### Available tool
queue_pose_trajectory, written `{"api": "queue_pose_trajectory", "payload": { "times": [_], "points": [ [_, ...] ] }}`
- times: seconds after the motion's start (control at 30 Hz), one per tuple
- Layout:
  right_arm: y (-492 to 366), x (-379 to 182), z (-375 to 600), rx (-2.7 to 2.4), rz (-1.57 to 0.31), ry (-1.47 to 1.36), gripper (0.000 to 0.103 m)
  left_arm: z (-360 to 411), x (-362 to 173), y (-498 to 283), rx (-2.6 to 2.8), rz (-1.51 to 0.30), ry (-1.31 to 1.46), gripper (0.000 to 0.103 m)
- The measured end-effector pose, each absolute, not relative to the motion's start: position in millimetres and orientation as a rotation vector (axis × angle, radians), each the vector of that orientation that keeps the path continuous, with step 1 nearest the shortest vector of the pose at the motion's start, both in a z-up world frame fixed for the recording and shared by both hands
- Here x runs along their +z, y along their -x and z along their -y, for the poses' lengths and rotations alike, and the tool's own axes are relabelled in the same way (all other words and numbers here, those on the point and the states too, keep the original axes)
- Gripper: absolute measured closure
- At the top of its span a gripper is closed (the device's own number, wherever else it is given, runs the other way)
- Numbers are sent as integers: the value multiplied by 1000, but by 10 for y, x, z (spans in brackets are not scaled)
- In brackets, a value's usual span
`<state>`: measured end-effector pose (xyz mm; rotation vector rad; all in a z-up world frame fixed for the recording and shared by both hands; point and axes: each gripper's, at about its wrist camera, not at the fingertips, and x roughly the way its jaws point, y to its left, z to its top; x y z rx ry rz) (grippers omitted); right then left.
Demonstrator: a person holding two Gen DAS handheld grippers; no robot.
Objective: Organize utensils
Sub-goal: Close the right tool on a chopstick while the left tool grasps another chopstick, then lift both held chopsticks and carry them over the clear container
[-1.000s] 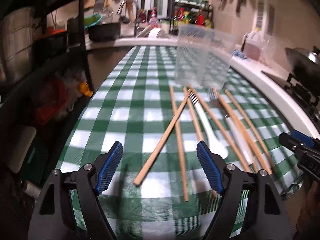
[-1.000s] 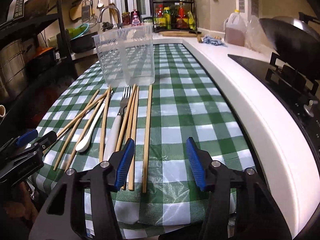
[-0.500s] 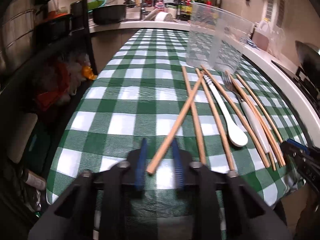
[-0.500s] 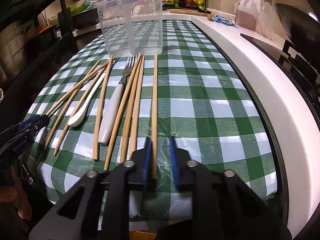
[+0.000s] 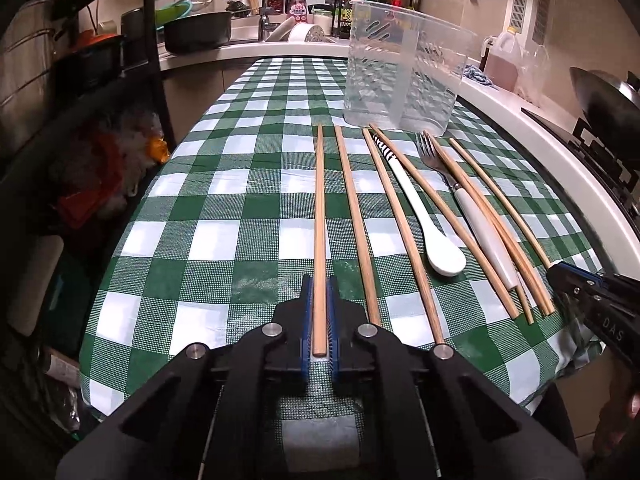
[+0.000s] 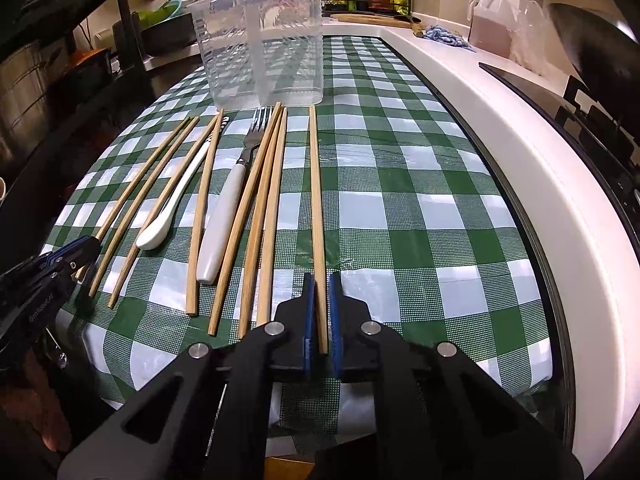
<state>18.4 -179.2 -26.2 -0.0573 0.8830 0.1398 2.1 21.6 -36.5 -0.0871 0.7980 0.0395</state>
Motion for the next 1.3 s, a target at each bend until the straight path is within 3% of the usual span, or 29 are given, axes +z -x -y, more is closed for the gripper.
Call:
{"api": "queue_pose_trajectory", "payload": {
  "times": [0.53, 1.3],
  "points": [
    [-176, -207, 1835, 132, -868, 37, 98, -174, -296, -15, 33, -774, 48, 96],
    [201, 612, 2004, 133, -514, 20, 98, -52, 451, 429, -7, -459, -30, 96]
  ]
}}
